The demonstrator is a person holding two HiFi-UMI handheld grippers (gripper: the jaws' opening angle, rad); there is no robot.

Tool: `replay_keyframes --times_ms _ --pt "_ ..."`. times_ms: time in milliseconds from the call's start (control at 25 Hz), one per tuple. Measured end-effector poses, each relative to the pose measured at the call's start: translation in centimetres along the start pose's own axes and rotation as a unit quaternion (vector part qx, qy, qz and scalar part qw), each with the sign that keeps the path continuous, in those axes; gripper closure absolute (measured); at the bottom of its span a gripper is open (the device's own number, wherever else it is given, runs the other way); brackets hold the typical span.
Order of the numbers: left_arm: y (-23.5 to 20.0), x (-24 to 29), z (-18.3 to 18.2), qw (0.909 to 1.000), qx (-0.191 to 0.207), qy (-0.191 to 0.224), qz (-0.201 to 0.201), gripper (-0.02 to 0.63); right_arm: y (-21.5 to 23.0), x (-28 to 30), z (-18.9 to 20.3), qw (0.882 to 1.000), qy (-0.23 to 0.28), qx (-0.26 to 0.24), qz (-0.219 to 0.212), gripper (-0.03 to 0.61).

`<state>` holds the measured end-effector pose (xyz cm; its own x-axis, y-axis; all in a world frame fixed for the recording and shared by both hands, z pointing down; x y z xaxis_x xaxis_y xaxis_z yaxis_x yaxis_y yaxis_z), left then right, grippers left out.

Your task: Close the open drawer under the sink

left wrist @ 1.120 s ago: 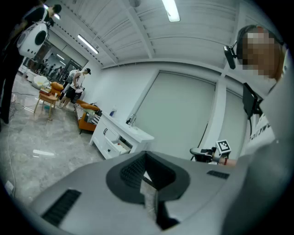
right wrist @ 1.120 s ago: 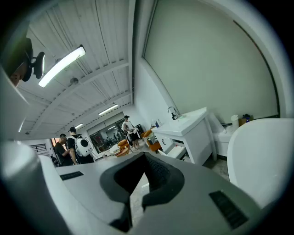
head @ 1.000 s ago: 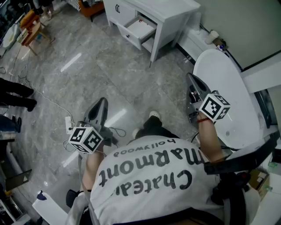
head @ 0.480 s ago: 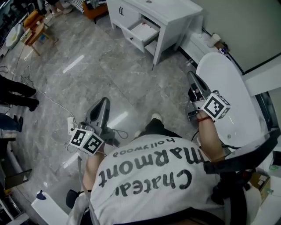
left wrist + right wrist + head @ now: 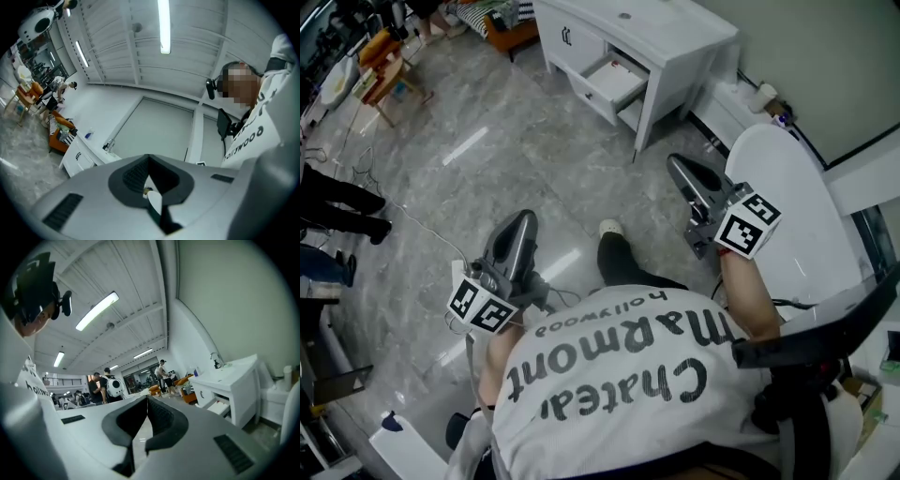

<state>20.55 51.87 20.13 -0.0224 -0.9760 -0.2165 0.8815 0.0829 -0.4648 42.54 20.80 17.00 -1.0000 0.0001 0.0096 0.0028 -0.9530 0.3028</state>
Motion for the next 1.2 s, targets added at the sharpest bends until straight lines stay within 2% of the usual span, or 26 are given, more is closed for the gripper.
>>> replay_keyframes --times_ms 160,280,320,400,560,800,920,1040,1200 --pt "-2.1 1.7 0.3 0.9996 -0.003 -0.012 -0.024 0.606 2.2 2.9 0.9 0.998 -0.003 0.055 -0.022 0.568" --pt "-4.3 3.5 0.2 0.9982 -0.015 -0.042 -0.041 0.606 4.8 5.5 1.1 0.987 0.044 0.151 -0.043 0.568" --pt "-4.9 4.2 0.1 0.9974 -0.014 -0.055 -0.044 0.606 5.7 6.6 1.1 0.983 0.049 0.167 -0.049 0.568" --pt "-6.3 5.7 -0.2 0.9954 0.000 -0.081 -0.052 0.606 7.2 8.8 1.0 0.985 0.037 0.162 -0.053 0.568" --pt "-9.5 9.2 -1.2 0.9917 0.025 -0.107 -0.067 0.606 10.0 13.1 0.2 0.992 -0.016 0.117 -0.054 0.568" --pt "-15.1 14.1 -1.2 0.9907 0.006 -0.103 -0.088 0.606 15.4 18.0 -0.5 0.991 -0.084 0.105 -0.022 0.568" --pt "-17.5 16.6 -1.1 0.9921 -0.015 -0.095 -0.081 0.606 18.2 20.3 -0.8 0.989 -0.116 0.088 0.006 0.568" --pt "-19.8 18.6 -1.0 0.9937 -0.037 -0.076 -0.074 0.606 21.1 22.6 -0.6 0.985 -0.129 0.111 0.023 0.568" --pt "-22.5 20.4 -1.3 0.9903 -0.036 -0.081 -0.107 0.606 23.6 24.7 -0.4 0.981 -0.130 0.138 0.034 0.568"
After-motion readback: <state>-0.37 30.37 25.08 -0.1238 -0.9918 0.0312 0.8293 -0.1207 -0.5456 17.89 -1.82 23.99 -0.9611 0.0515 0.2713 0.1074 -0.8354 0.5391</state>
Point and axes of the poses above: the fingertips, and each gripper's own axes: x forward along the fingers, y to its right, z out of its underside, the point moved 10 cm from there along -x, backward along the fingers, and after that the axes turned 2 degrees about -x, right-handed, at the moved point
